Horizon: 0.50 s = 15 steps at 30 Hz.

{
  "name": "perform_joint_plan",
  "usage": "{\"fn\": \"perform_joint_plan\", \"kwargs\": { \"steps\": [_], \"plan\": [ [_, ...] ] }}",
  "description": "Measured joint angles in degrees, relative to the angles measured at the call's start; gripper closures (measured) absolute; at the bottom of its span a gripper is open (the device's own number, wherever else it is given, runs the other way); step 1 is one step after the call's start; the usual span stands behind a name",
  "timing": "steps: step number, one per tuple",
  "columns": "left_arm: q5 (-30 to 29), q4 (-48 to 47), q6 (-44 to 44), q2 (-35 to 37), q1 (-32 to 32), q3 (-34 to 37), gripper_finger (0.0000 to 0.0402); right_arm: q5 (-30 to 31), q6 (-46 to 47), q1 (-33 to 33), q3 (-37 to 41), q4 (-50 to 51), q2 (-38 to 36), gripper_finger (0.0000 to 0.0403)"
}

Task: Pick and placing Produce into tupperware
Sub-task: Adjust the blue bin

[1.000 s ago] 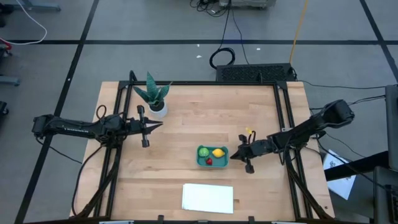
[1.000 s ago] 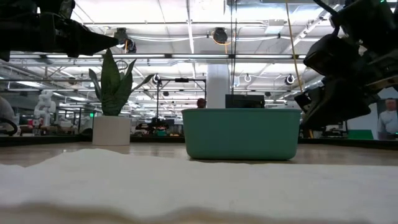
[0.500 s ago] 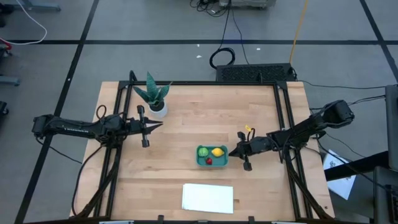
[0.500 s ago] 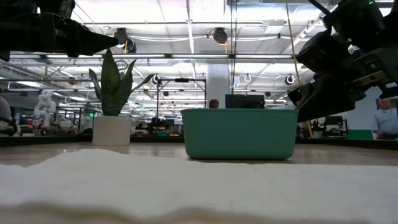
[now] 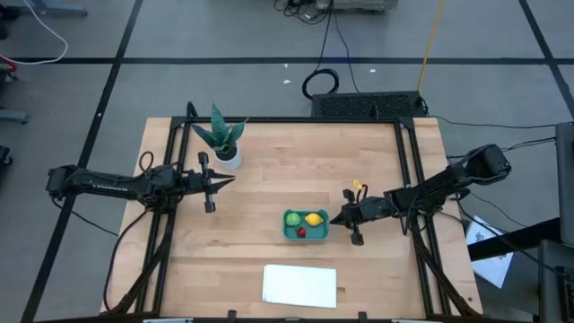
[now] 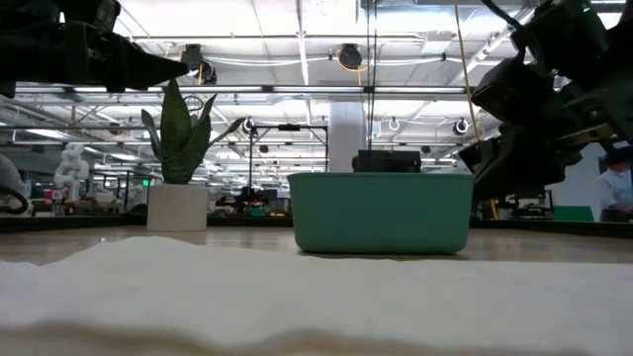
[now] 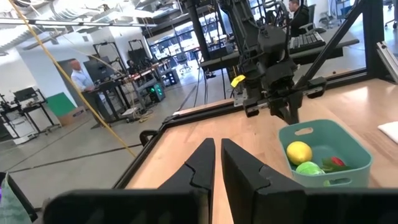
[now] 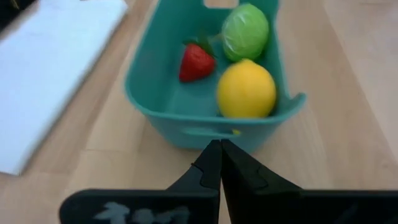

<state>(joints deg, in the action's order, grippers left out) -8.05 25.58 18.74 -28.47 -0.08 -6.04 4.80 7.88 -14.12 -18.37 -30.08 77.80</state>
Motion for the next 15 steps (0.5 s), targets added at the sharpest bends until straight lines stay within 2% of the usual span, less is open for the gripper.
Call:
{"fn": "perform_joint_plan", "kwargs": {
  "steps": [7,15],
  "plan": [
    [0.0,-0.1,-1.2,0.0,0.0,0.0,0.0369,7.0,-2.0,3.2,0.0,1.8,0.0,0.0403],
    [0.0,-0.1,-1.2,0.0,0.0,0.0,0.0369,3.8,-4.3,6.7,0.0,0.0,0.0,0.0403]
  ]
}}
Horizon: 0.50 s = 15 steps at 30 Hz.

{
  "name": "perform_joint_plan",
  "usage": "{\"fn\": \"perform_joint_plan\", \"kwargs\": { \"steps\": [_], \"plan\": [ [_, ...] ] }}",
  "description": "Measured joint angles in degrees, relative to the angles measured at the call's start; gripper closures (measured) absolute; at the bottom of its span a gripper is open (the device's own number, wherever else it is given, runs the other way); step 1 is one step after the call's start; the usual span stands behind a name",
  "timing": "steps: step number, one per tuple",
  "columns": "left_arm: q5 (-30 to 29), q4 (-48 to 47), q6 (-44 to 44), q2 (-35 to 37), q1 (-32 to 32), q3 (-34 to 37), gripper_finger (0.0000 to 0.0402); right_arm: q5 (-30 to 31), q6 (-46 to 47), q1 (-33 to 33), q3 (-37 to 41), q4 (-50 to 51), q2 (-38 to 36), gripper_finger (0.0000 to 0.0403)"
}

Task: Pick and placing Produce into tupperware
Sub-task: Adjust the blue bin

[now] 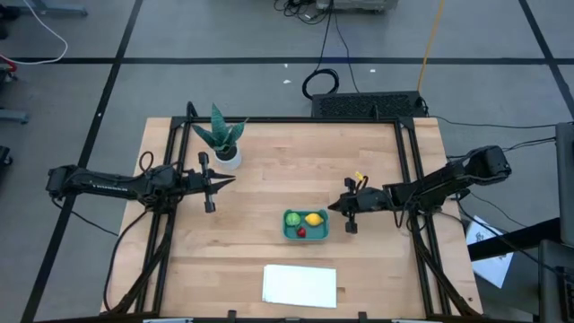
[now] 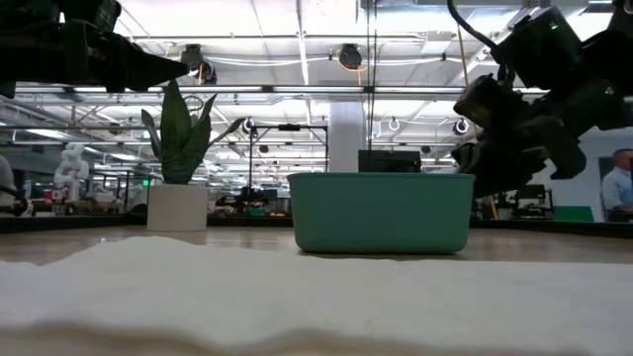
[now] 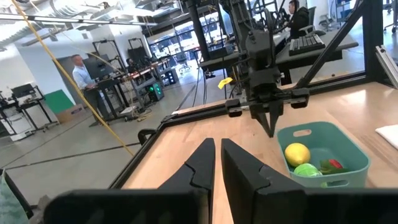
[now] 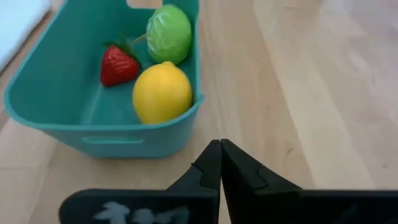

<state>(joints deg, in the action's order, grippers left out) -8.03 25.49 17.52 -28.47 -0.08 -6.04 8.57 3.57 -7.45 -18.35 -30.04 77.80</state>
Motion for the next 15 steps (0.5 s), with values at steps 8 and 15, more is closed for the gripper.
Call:
{"fn": "perform_joint_plan", "kwargs": {
  "steps": [8,15],
  "plan": [
    [0.0,-0.5,0.0,0.0,0.0,0.0,0.0369,-2.9,-1.5,0.8,0.0,-2.8,0.0,0.0403],
    [0.0,-0.5,0.1,0.0,0.0,0.0,0.0369,-4.4,-1.7,0.8,0.0,-3.1,0.0,0.0403]
  ]
}}
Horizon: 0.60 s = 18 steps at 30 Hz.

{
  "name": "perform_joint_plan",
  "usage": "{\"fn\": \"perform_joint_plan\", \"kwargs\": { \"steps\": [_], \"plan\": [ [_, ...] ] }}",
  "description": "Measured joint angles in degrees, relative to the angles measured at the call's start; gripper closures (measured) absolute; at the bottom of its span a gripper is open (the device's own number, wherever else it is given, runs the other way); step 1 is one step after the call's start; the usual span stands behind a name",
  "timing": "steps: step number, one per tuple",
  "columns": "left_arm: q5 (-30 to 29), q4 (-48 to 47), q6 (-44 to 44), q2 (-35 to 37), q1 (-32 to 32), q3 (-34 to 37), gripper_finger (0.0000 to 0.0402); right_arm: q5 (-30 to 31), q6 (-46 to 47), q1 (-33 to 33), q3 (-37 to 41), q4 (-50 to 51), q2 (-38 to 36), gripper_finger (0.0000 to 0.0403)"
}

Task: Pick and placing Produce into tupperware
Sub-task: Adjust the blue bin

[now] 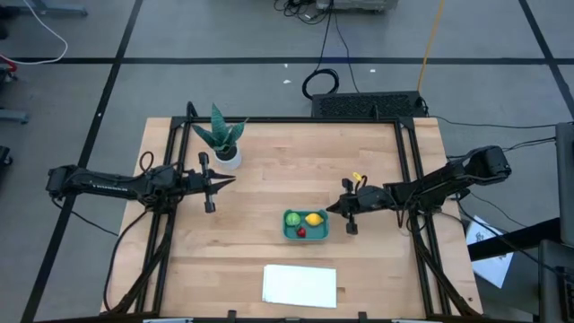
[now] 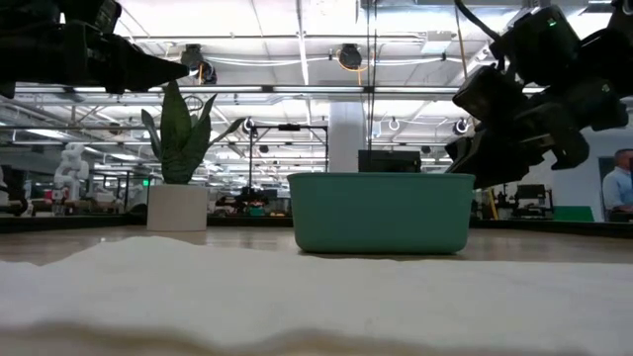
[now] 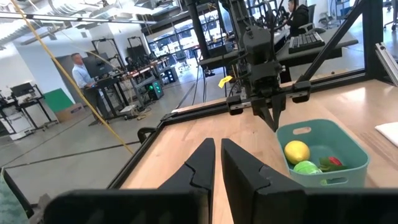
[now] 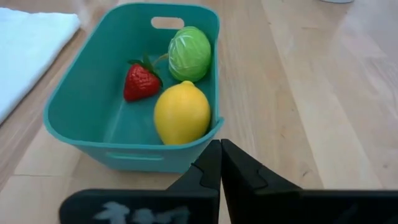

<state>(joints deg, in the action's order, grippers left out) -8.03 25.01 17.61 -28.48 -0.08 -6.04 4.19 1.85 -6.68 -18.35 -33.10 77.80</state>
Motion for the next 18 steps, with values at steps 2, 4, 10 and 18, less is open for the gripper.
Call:
{"fn": "perform_joint_plan", "kwargs": {
  "steps": [2,4,10,18],
  "plan": [
    [0.0,0.0,0.1,0.0,0.0,0.0,0.0369,-0.1,0.0,0.0,0.0,0.0,0.0,0.0403],
    [0.0,0.0,0.1,0.0,0.0,0.0,0.0369,-1.2,0.0,0.0,0.0,0.0,0.0,0.0403],
    [0.0,0.0,0.2,0.0,0.0,0.0,0.0369,-1.5,0.0,0.0,0.0,-0.1,0.0,0.0403],
    [0.0,0.0,0.2,0.0,0.0,0.0,0.0369,-1.5,-0.2,0.0,0.0,-0.1,0.0,0.0403]
  ]
}}
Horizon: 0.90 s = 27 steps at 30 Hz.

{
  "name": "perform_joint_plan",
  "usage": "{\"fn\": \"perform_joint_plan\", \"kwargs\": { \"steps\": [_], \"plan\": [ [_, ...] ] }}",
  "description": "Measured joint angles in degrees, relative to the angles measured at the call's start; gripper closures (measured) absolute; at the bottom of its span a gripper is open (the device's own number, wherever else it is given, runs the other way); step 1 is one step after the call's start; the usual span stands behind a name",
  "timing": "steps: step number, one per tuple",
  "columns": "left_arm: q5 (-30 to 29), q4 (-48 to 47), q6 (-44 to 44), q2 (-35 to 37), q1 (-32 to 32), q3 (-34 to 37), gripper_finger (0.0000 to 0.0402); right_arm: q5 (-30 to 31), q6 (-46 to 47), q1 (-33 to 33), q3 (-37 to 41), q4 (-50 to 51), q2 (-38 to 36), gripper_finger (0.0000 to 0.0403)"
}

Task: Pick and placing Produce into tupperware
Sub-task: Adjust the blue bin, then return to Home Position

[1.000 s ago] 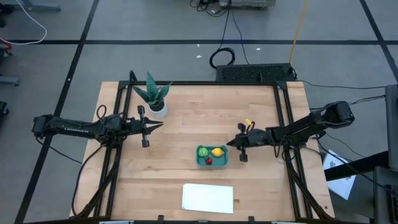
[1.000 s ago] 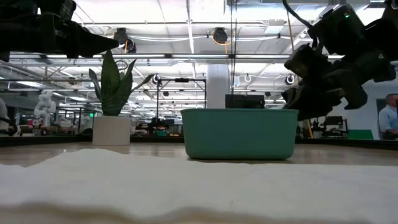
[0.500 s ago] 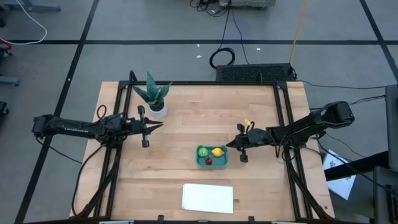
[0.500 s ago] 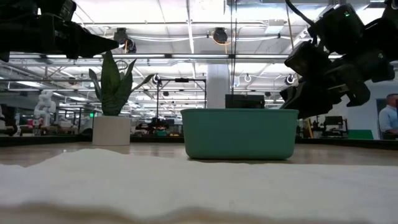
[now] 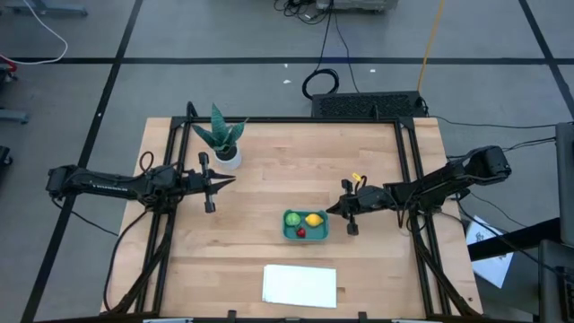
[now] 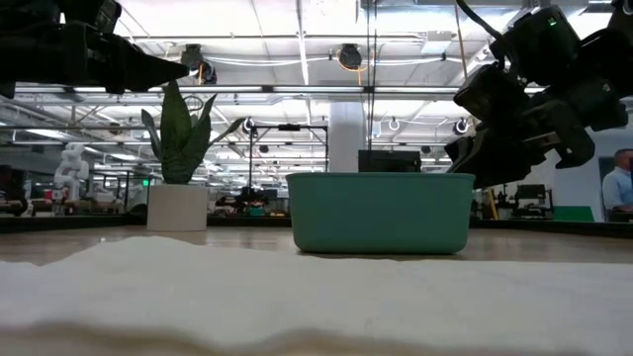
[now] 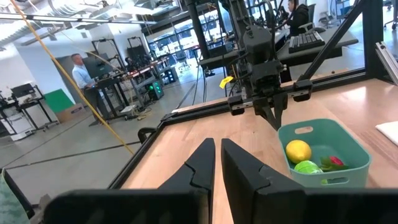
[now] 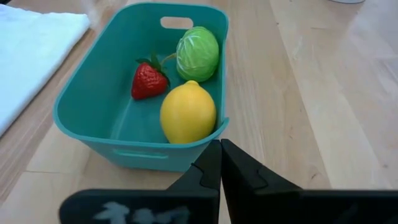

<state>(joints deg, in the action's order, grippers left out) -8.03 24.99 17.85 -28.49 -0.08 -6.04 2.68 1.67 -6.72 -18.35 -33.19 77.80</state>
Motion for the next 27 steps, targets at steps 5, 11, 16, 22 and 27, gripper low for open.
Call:
{"fn": "perform_joint_plan", "kwargs": {
  "steps": [5,11,16,22,27],
  "plan": [
    [0.0,0.0,0.0,0.0,0.0,0.0,0.0369,0.0,-0.2,0.0,0.0,0.0,0.0,0.0403],
    [0.0,0.0,-0.2,0.0,0.0,0.0,0.0369,-1.4,-0.2,-0.1,0.0,-0.2,0.0,0.0403],
    [0.0,0.0,-0.3,0.0,0.0,0.0,0.0369,-1.2,-0.8,0.0,0.0,-0.5,0.0,0.0403],
    [0.0,0.0,-1.4,0.0,0.0,0.0,0.0369,0.5,-1.5,0.4,0.0,-0.1,-0.5,0.0403],
    [0.0,0.0,0.0,0.0,-0.1,0.0,0.037,0.5,-2.1,1.0,0.0,1.9,-3.7,0.0403]
  ]
}}
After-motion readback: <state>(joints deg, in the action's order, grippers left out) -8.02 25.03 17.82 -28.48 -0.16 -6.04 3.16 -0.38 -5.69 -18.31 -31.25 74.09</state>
